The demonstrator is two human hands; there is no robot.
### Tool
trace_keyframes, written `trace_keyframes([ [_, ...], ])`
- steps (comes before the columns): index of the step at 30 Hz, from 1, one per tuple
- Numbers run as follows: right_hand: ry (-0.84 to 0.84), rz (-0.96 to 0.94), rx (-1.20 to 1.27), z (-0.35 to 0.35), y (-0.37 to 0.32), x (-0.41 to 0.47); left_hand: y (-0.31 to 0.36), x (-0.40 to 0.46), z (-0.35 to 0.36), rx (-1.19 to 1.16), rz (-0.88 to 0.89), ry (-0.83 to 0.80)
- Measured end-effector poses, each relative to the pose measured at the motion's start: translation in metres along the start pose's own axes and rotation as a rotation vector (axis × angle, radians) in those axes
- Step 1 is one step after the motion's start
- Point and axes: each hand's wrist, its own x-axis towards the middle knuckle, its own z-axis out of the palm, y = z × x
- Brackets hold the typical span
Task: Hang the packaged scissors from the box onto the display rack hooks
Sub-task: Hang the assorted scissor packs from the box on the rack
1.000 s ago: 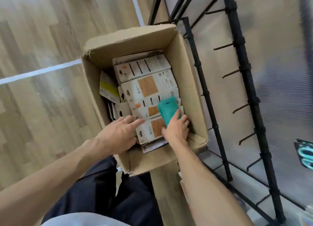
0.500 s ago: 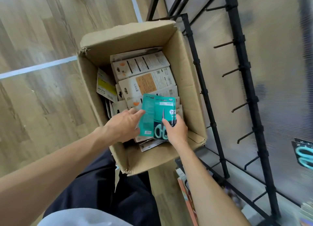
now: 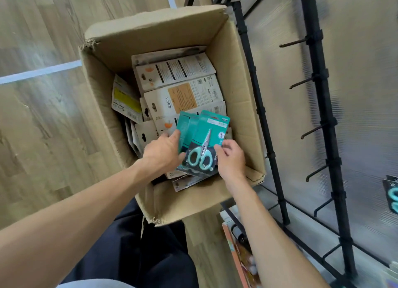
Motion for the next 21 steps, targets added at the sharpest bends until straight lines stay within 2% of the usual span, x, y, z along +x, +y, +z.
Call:
trace_keyframes([
  [4,-0.158,0.074,0.030,0.010,-0.001,0.001,-0.004,0.003,0.003,-0.171,-0.065,0.012],
  [7,-0.215,0.143,0.061,0.016,0.002,0.003,-0.009,0.004,0.001,-0.279,-0.161,0.048],
  [12,-0.294,0.168,0.085,0.020,0.002,-0.002,-0.017,0.004,-0.005,-0.253,-0.194,0.028],
  [14,-0.309,0.160,0.089,0.021,0.000,-0.004,-0.019,0.007,-0.009,-0.281,-0.216,0.020],
  [18,-0.303,0.131,0.118,0.017,-0.008,-0.009,-0.025,0.008,-0.017,-0.605,-0.210,-0.045],
  [21,-0.239,0.072,0.099,0.010,-0.013,-0.015,-0.024,0.005,-0.020,-0.681,-0.165,-0.042],
])
